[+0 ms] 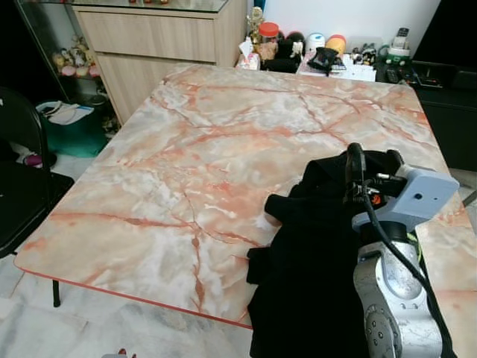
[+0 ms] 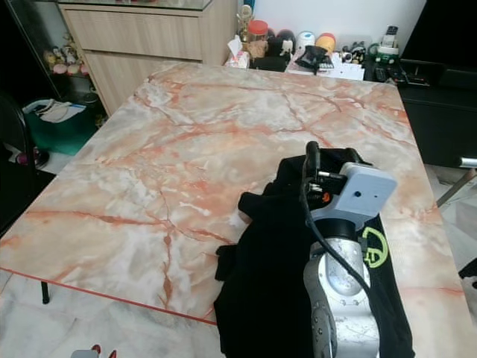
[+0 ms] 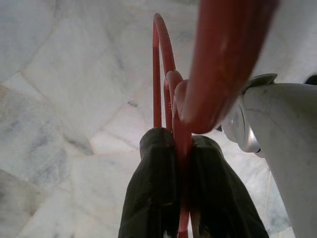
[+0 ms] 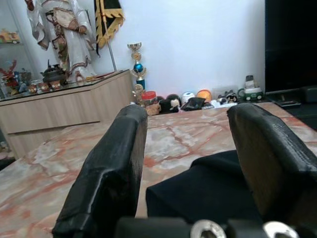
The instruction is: Hang hanger
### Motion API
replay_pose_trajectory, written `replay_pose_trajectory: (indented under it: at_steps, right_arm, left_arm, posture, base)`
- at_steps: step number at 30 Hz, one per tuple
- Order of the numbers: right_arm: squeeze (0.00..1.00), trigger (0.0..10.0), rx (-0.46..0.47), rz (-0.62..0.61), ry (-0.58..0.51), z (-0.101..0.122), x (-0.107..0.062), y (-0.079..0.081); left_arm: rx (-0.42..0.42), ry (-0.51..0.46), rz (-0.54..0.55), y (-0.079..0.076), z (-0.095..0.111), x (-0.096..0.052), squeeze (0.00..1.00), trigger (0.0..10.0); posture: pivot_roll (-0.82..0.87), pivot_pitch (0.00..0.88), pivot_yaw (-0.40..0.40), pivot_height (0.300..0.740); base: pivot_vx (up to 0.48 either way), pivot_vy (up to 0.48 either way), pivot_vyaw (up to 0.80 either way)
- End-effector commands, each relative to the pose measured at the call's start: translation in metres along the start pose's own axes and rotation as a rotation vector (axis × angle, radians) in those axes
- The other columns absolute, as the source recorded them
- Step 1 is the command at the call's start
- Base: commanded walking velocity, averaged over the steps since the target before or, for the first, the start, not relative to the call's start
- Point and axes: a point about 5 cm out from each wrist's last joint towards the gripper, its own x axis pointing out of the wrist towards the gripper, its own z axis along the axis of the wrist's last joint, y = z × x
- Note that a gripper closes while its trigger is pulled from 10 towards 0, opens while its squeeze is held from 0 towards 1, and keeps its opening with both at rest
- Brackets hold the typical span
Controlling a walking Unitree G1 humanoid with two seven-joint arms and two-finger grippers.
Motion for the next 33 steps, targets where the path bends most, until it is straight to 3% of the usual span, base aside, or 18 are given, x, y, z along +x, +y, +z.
replay_pose_trajectory:
  at_steps: [1,19,33]
  right_arm:
    - [0.00,10.0,-0.004,-0.003,-0.017,0.0021,0.0031,-0.0019]
    - [0.00,10.0,-0.005,-0.009,0.005,-0.0027,-0.0014,-0.0012]
    - [0.00,10.0,-0.009,-0.017,0.014,-0.0038,-0.0029,-0.0025]
  left_arm:
    - [-0.026,0.021,-0.001,-0.0001,-0.0070,-0.0008,0.00,10.0]
    - [-0.003,0.034,-0.020,-0.0004,-0.0098,-0.0012,0.00,10.0]
    - [0.001,0.031,-0.030,-0.0010,-0.0110,-0.0015,0.00,10.0]
  posture:
    - [-0.02,0.110,0.021,0.740]
    - [-0.03,0.138,0.025,0.740]
    - [-0.03,0.150,0.022,0.740]
  base:
    - [0.000,0.000,0.00]
    - [0.000,0.000,0.00]
    - [-0.284,0.000,0.00]
